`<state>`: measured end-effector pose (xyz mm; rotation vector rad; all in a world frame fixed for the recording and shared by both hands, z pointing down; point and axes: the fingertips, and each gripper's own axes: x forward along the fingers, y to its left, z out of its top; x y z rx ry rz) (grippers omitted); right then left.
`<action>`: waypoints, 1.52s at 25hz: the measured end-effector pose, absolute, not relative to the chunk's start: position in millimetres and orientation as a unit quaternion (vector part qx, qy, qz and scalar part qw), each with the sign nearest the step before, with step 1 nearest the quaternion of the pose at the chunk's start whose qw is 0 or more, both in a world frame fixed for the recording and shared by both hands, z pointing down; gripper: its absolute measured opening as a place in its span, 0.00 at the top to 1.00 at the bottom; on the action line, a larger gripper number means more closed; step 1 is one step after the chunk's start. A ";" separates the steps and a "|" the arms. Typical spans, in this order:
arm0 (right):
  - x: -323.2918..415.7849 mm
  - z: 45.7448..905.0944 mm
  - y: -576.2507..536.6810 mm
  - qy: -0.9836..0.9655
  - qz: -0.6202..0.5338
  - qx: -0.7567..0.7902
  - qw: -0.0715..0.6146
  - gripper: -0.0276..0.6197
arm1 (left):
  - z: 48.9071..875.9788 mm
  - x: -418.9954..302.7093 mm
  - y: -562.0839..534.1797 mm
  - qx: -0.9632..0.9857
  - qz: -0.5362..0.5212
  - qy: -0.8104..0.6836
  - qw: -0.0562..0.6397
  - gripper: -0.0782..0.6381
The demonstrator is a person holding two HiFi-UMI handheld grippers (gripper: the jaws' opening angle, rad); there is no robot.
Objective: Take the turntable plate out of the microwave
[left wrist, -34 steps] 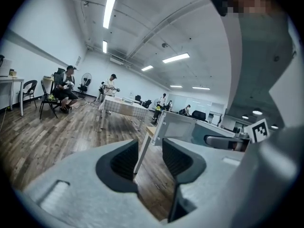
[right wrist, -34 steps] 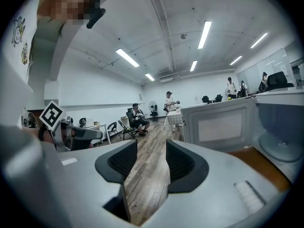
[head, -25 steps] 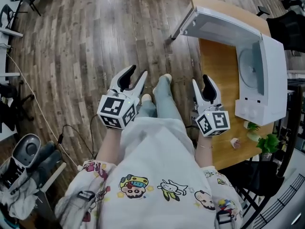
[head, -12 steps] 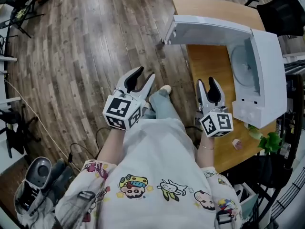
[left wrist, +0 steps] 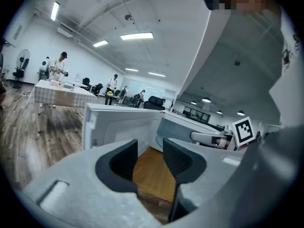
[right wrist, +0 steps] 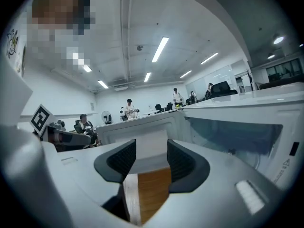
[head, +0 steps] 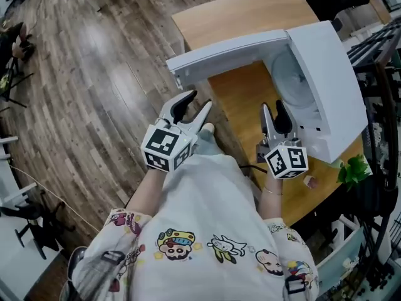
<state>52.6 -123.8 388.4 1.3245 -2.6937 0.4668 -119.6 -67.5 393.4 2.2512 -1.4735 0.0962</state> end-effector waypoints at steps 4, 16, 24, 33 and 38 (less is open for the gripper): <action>87.1 388.7 -137.8 -0.860 0.161 0.482 0.038 0.65 | 389.6 -84.5 -103.9 0.847 0.046 -0.482 0.218 0.67; 165.2 391.0 -151.4 -0.801 0.173 0.573 0.007 0.65 | 395.6 12.8 -172.6 0.904 0.077 -0.361 0.213 0.67; 197.4 393.5 -131.7 -0.742 0.181 0.646 -0.001 0.67 | 398.0 53.4 -188.7 0.932 0.101 -0.274 0.215 0.67; 206.9 404.6 -111.7 -0.690 0.194 0.697 -0.013 0.68 | 403.1 78.4 -196.2 0.945 0.115 -0.209 0.221 0.67; 207.1 406.3 -110.5 -0.674 0.197 0.712 -0.017 0.69 | 409.0 86.9 -195.3 0.947 0.125 -0.184 0.230 0.67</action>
